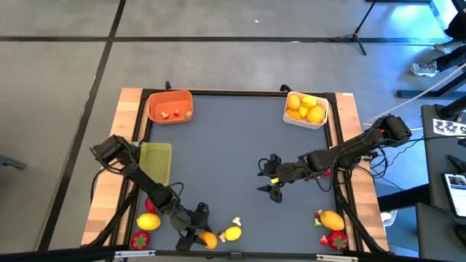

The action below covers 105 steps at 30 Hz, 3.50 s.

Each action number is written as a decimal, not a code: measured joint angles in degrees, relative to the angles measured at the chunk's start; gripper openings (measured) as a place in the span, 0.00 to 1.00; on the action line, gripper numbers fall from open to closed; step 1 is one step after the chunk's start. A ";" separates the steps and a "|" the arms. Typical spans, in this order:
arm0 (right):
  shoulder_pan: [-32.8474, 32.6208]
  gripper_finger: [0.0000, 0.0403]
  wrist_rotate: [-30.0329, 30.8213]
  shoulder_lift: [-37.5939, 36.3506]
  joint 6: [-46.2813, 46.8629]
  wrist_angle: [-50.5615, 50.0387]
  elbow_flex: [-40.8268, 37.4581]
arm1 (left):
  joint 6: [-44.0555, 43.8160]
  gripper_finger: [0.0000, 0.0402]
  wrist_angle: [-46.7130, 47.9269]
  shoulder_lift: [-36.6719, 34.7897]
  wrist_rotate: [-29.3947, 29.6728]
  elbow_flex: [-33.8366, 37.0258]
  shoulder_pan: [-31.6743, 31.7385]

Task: Sort produce into baskets
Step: Put the lemon into the white bin

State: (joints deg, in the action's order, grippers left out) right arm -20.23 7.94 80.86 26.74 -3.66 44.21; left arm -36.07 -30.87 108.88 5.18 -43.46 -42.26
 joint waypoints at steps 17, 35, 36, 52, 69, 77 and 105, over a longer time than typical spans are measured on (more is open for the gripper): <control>0.11 0.72 0.66 0.00 1.47 1.09 0.00 | 1.05 0.50 17.21 -11.62 -0.07 0.46 4.42; 9.43 0.72 -3.74 10.91 -8.75 17.81 -0.07 | 21.11 0.50 18.09 -17.84 11.18 0.28 24.14; 9.40 0.72 -4.57 11.27 -8.83 18.77 -0.02 | 21.24 0.50 17.64 -17.84 11.17 0.28 24.51; 7.89 0.72 -4.44 11.93 -9.42 26.18 -0.04 | 18.15 0.50 9.93 -17.84 12.72 0.26 26.90; 7.87 0.66 -5.01 15.52 -11.95 33.86 -0.04 | 19.86 0.50 7.33 -17.84 12.63 0.22 27.29; 7.87 0.56 -4.51 15.52 -13.04 35.43 -0.17 | 19.95 0.50 7.52 -17.97 12.88 0.22 27.35; 7.87 0.54 -5.40 15.52 -13.67 35.84 -0.15 | 19.51 0.57 7.45 -17.95 12.64 0.22 27.36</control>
State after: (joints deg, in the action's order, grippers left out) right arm -12.36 2.55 96.38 13.07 32.18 44.05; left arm -16.56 -23.42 90.94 17.82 -43.24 -14.90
